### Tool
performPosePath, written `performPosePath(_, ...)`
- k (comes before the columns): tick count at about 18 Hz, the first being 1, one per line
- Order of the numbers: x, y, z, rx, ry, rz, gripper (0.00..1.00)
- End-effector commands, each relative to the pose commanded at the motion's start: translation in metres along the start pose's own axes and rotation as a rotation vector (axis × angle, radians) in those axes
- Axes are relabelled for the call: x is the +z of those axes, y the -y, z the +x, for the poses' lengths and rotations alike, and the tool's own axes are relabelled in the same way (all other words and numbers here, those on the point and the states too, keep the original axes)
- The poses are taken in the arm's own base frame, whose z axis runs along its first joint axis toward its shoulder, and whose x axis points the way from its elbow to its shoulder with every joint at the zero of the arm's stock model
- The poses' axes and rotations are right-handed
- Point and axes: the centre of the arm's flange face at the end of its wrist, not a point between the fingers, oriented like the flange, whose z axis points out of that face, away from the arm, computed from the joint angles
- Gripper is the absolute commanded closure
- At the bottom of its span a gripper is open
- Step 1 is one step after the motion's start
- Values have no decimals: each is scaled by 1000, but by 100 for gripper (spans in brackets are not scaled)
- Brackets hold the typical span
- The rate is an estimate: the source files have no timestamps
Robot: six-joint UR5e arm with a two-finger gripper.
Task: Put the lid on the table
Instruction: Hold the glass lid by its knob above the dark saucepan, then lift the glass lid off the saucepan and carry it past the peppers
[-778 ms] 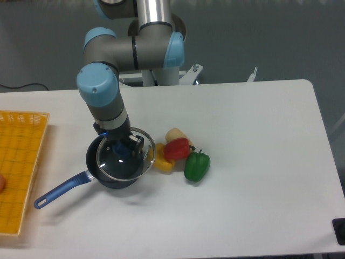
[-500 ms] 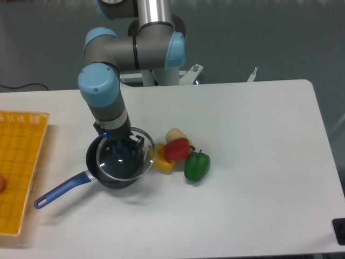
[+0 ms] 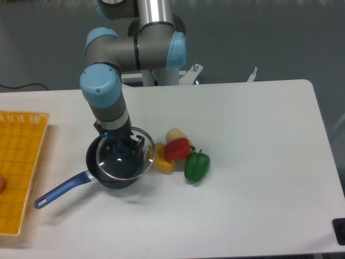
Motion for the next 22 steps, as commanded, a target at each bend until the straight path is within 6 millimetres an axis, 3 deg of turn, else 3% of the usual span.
performPosePath(6,3,-2,-2,-3,-4,-9,54)
performPosePath(10,-5,-5,-17,-20,6,3,53)
performPosePath(13,-10,-10,-35,-45,12,11,54)
performPosePath(17,-32,-15,-63,-37,8,5,54)
performPosePath(22,-33,-41,-104,5,-11,-17,54)
